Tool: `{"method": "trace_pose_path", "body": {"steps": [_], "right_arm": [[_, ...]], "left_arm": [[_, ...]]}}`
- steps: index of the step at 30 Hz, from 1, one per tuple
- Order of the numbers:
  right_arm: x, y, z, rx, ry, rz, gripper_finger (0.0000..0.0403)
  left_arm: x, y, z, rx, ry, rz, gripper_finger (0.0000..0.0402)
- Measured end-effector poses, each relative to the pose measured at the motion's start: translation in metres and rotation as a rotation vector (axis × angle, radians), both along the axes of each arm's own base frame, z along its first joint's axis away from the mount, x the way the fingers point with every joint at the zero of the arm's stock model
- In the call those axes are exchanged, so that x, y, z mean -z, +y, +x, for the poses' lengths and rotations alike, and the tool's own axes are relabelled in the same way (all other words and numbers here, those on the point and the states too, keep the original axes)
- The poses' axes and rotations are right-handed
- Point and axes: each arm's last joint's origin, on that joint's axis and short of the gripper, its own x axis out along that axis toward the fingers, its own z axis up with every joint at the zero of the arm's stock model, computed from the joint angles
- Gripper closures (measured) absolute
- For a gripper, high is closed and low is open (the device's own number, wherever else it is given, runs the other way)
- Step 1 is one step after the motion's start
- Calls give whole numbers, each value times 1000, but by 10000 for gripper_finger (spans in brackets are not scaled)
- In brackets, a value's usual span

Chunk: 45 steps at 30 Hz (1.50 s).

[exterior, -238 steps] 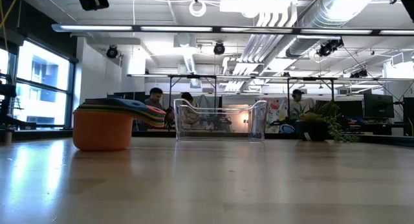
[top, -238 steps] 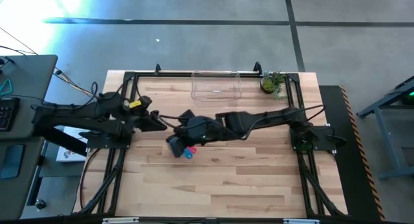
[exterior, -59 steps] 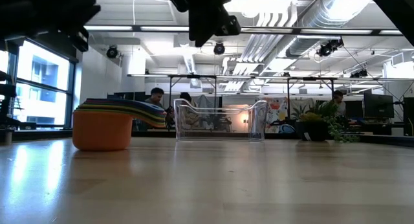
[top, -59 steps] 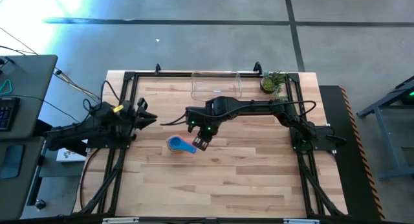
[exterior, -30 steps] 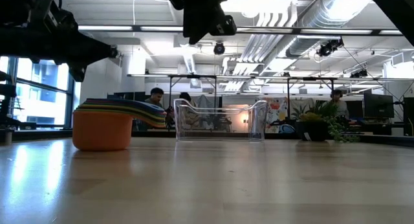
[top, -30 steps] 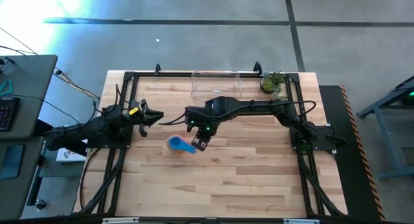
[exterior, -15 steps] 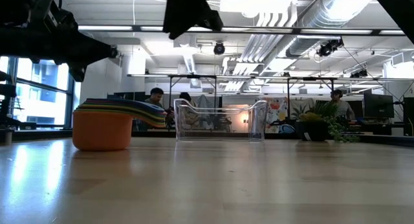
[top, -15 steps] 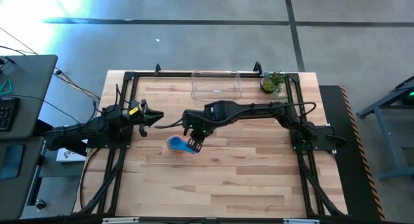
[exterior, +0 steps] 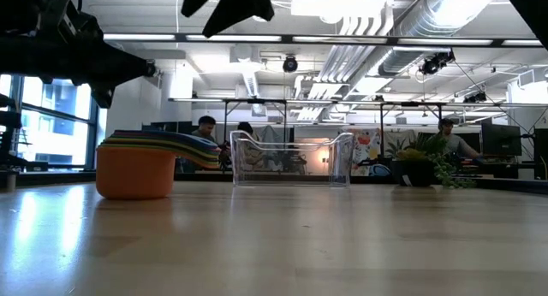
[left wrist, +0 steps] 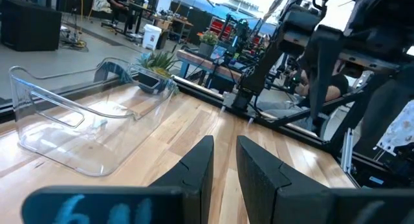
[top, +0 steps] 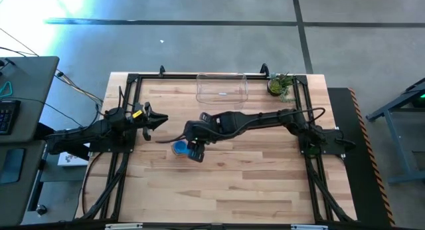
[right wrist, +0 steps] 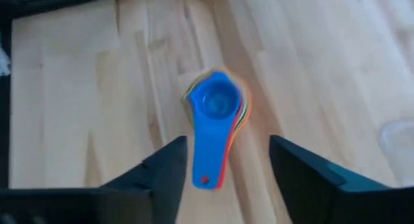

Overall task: Nest measuring cups in basket
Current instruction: Put the nested measuring cups into the transparent bin

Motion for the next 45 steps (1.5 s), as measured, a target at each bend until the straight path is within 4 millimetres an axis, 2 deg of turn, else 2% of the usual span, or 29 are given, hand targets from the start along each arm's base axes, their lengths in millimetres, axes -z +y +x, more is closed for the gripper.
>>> {"method": "trace_pose_path", "body": {"steps": [6,9,13,20,25,35,45], "right_arm": [[-1,7,4,2,-47,-42,135],[8,8,6,14,-13,-1,114],[10,7,7,24,-1,46,90],[4,-4,8,49,-21,113,50],[5,-16,10,72,-22,109,41],[48,-16,20,71,128,118,40],[79,-3,31,49,184,169,40]], "left_arm": [[0,0,0,0,0,0,344],[0,0,0,0,0,0,344],[0,0,0,2,0,0,344],[0,0,0,1,0,0,344],[0,0,0,1,0,0,344],[0,0,0,1,1,0,344],[0,0,0,1,0,0,344]]}}
